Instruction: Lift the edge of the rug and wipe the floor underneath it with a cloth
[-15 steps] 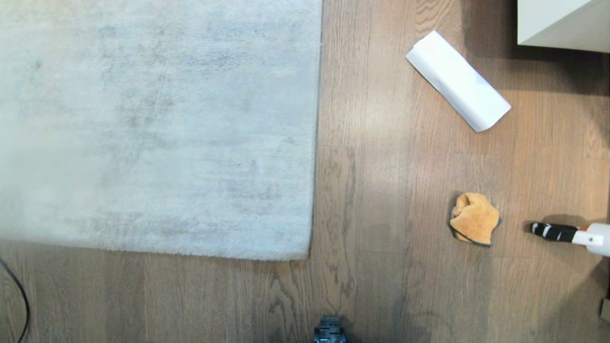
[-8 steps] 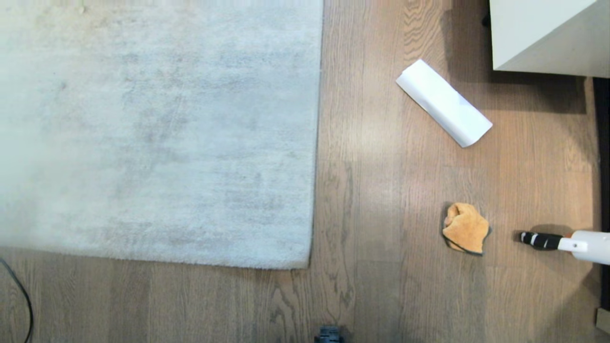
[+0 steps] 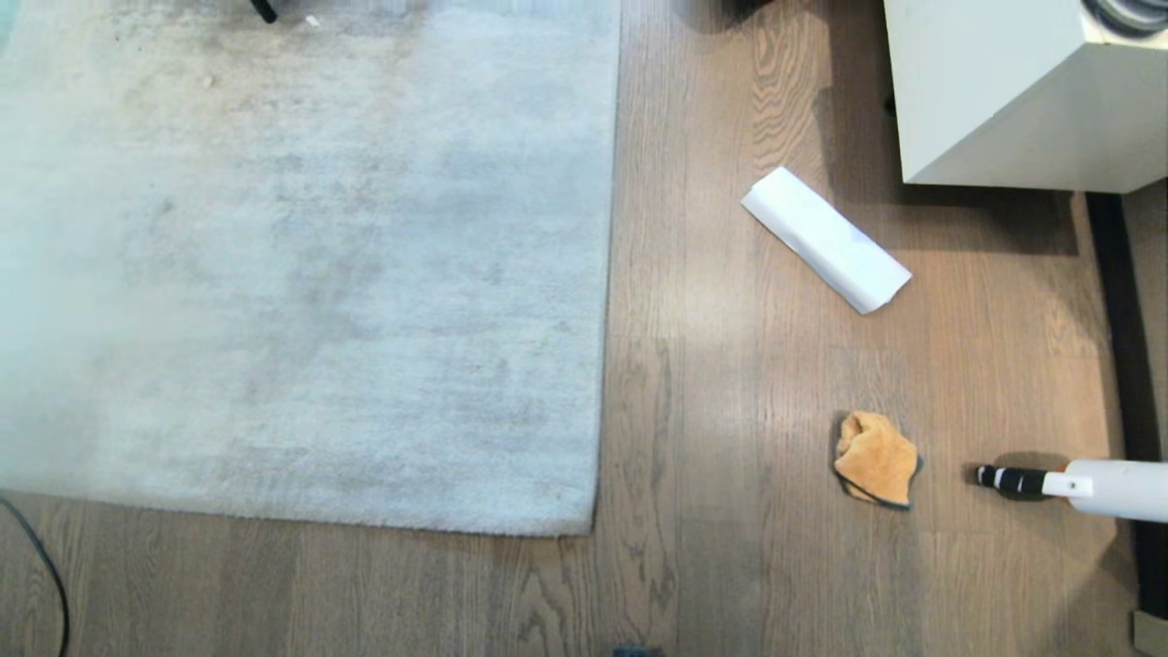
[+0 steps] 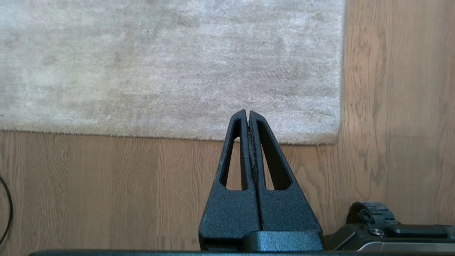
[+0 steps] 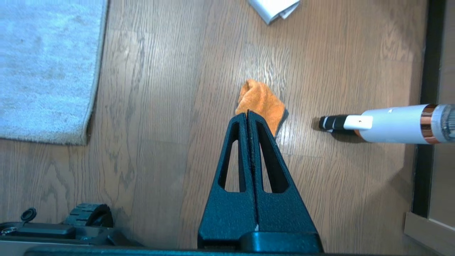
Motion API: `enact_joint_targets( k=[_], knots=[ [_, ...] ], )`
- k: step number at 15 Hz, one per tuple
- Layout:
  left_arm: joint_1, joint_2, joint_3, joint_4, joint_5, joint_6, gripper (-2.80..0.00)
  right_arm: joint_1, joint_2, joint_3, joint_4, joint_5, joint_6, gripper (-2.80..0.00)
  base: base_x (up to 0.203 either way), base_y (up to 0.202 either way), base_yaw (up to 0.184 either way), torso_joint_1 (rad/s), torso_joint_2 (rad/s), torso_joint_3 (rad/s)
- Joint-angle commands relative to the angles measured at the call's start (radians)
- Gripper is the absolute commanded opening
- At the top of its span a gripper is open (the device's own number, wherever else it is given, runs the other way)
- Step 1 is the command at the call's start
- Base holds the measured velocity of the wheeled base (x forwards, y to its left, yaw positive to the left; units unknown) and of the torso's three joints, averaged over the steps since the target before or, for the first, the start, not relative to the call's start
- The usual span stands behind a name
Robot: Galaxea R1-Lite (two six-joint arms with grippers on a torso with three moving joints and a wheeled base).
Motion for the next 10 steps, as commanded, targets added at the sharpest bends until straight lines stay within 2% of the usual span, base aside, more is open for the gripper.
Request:
enact_joint_targets(
  k=[1, 10],
  knots=[
    [0.000, 0.000, 0.000, 0.000, 0.000, 0.000, -2.80, 0.000, 0.001, 0.000, -0.002, 0.001, -0.001, -2.80, 0.000, 0.000, 0.000, 0.006, 0.00, 0.203],
    [0.000, 0.000, 0.000, 0.000, 0.000, 0.000, -2.80, 0.000, 0.002, 0.000, 0.000, 0.001, -0.001, -2.80, 0.000, 0.000, 0.000, 0.003, 0.00, 0.203]
  ],
)
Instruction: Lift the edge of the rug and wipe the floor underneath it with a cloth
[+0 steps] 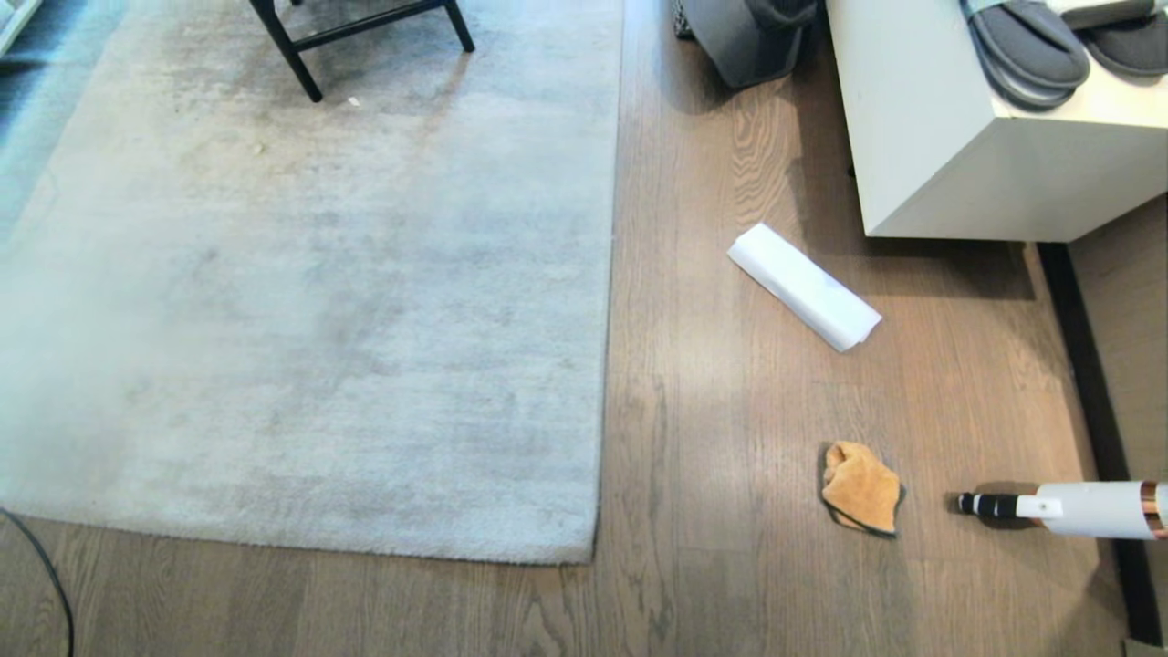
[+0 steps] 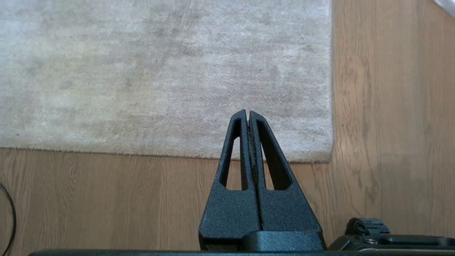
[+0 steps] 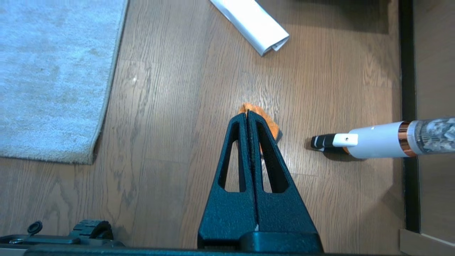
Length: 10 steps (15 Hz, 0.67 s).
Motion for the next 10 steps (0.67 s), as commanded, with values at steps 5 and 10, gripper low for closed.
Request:
enact_joint_targets(
  k=[5, 10],
  knots=[
    [0.000, 0.000, 0.000, -0.001, -0.001, 0.000, -2.80, 0.000, 0.001, 0.000, -0.002, 0.001, -0.001, -2.80, 0.000, 0.000, 0.000, 0.003, 0.00, 0.202],
    [0.000, 0.000, 0.000, -0.001, -0.001, 0.000, -2.80, 0.000, 0.001, 0.000, -0.001, 0.001, -0.001, -2.80, 0.000, 0.000, 0.000, -0.001, 0.00, 0.202]
  ],
)
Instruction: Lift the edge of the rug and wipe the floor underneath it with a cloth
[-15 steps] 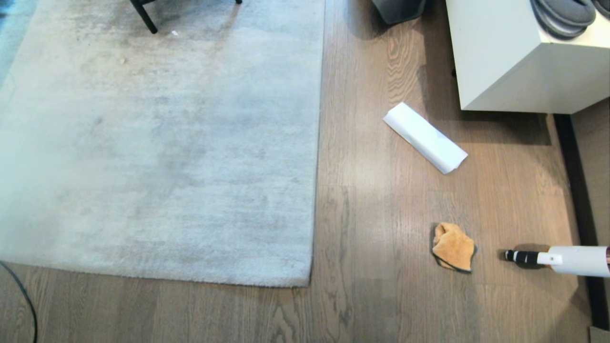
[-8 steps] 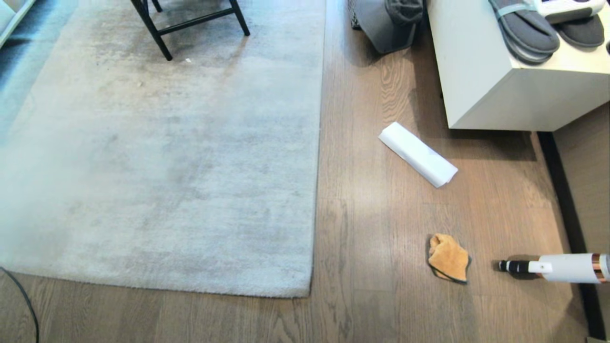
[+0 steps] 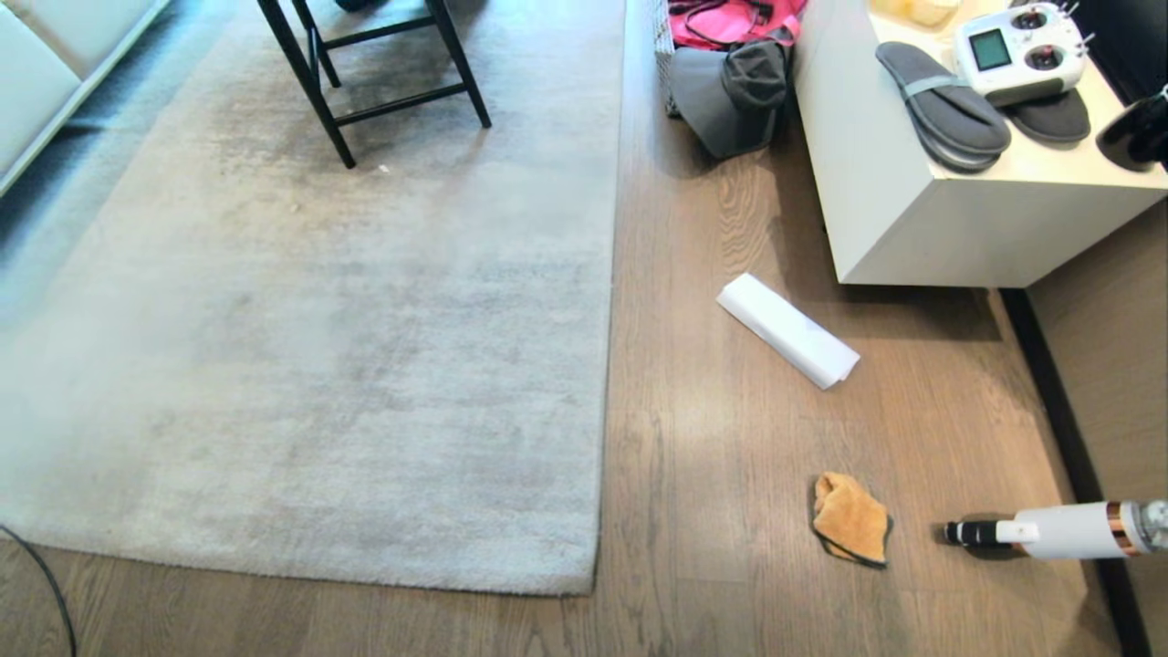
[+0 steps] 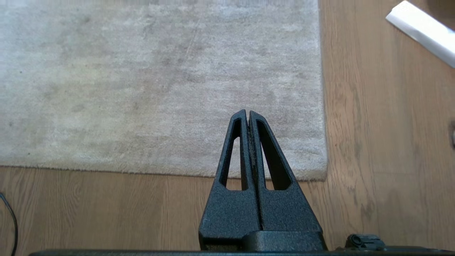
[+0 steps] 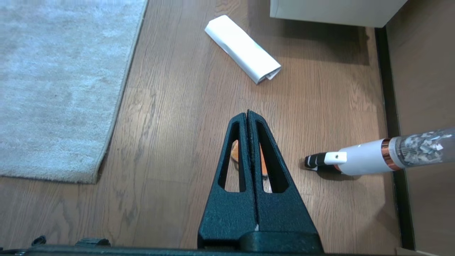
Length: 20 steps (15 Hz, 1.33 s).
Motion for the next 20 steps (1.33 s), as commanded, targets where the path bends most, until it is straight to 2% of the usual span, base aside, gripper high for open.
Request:
enact_joint_targets(
  k=[1, 20],
  knots=[
    [0.000, 0.000, 0.000, -0.001, 0.000, -0.001, -2.80, 0.000, 0.001, 0.000, -0.001, 0.001, -0.001, -2.80, 0.000, 0.000, 0.000, 0.009, 0.00, 0.203],
    [0.000, 0.000, 0.000, 0.000, 0.000, 0.000, -2.80, 0.000, 0.001, 0.000, -0.001, 0.001, -0.001, -2.80, 0.000, 0.000, 0.000, 0.003, 0.00, 0.203]
  ],
)
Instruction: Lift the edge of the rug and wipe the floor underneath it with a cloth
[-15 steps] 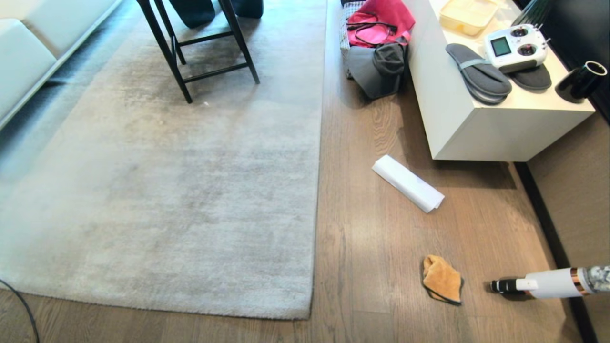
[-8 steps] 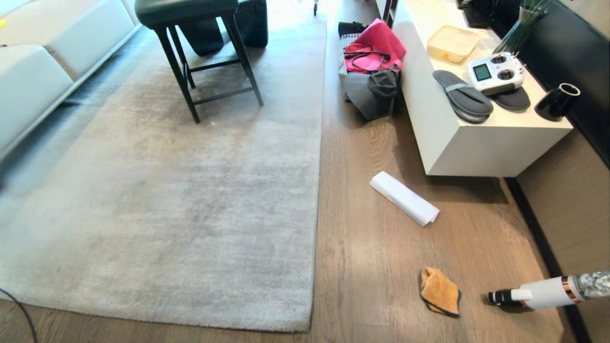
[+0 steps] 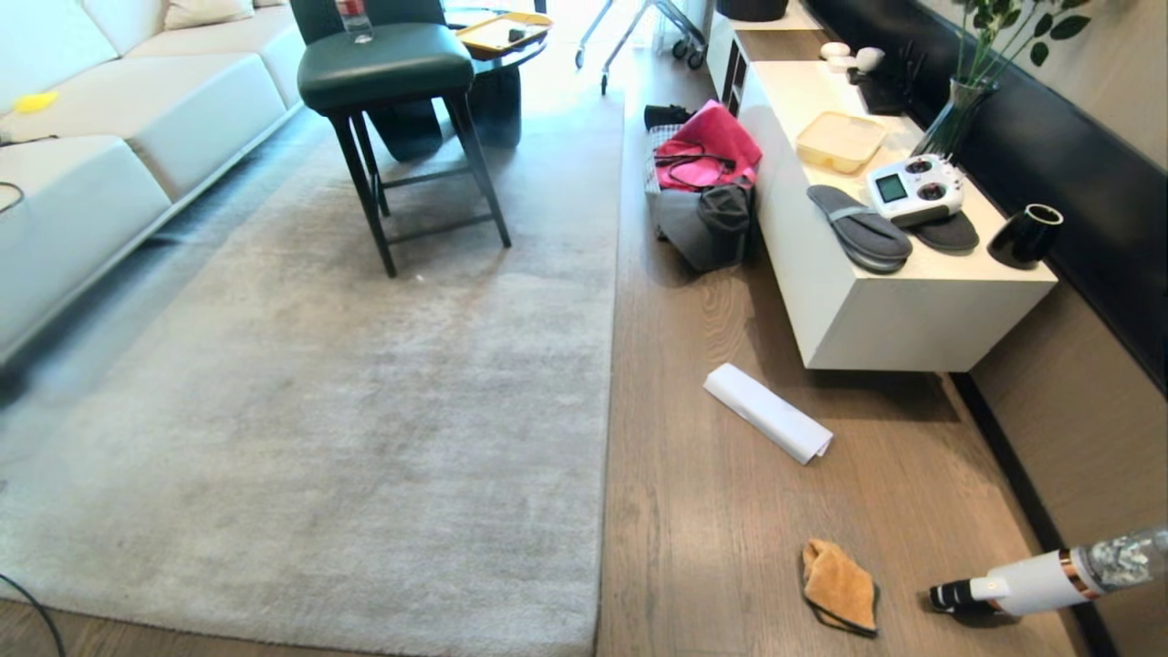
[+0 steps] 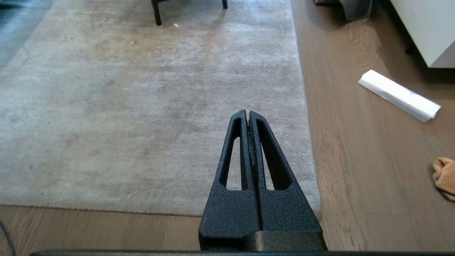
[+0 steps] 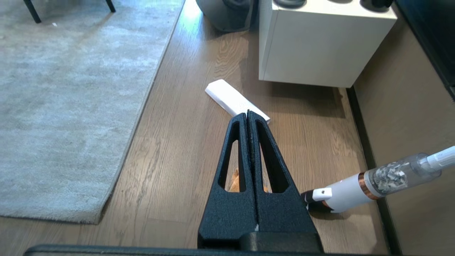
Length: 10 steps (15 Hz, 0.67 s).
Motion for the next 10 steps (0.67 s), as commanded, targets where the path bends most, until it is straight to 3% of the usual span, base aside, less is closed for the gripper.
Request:
enact_joint_targets(
  k=[1, 10],
  knots=[
    [0.000, 0.001, 0.000, 0.000, 0.000, 0.000, -2.80, 0.000, 0.001, 0.000, 0.000, 0.000, -0.001, -2.80, 0.000, 0.000, 0.000, 0.002, 0.00, 0.198],
    [0.000, 0.001, 0.000, 0.000, 0.000, 0.000, -2.80, 0.000, 0.001, 0.000, 0.000, 0.000, -0.001, -2.80, 0.000, 0.000, 0.000, 0.003, 0.00, 0.202]
  ],
)
